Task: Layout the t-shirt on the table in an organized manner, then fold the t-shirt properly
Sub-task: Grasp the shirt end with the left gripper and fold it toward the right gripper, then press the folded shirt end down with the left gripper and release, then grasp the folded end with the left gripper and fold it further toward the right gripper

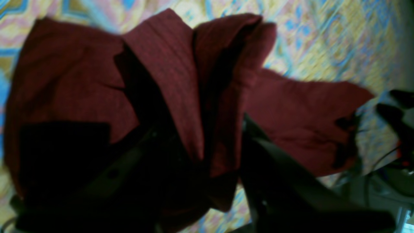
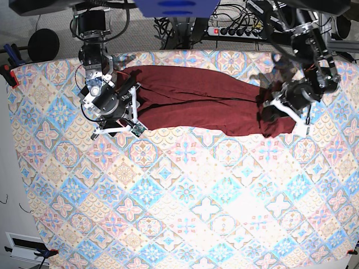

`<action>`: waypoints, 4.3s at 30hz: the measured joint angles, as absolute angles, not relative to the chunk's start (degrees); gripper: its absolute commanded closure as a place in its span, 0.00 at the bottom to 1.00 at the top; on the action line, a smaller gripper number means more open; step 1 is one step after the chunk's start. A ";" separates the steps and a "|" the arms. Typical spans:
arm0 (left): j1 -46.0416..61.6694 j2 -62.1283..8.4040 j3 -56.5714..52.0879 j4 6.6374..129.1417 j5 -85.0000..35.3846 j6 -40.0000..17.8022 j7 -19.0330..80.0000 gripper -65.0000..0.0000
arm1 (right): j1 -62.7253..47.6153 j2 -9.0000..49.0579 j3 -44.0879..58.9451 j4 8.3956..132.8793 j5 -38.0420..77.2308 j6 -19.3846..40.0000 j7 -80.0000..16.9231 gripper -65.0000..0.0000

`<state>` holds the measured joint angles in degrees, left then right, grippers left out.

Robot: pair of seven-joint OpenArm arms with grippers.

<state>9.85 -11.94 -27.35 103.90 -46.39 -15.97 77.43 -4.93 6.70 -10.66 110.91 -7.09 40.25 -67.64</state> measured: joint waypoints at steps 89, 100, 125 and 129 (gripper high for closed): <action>10.61 -22.09 -38.26 102.10 -61.71 -16.19 80.79 0.20 | -3.77 7.68 6.46 89.21 30.37 39.83 -74.85 0.41; 10.66 -22.11 -38.24 102.10 -61.71 -16.19 80.77 0.20 | -4.78 7.14 6.13 87.74 39.97 40.05 -75.55 0.41; 10.81 -22.17 -33.19 102.10 -61.69 -16.19 80.79 0.20 | -3.88 5.78 5.37 81.08 41.47 40.25 -70.06 0.71; 10.66 -22.11 -28.86 102.08 -61.19 -16.19 80.79 0.20 | -4.01 5.08 5.26 80.93 41.39 40.25 -70.63 0.88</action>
<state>10.66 -22.11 -28.86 102.08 -61.19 -16.19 80.79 -4.01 5.08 5.26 80.93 41.39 40.25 -70.63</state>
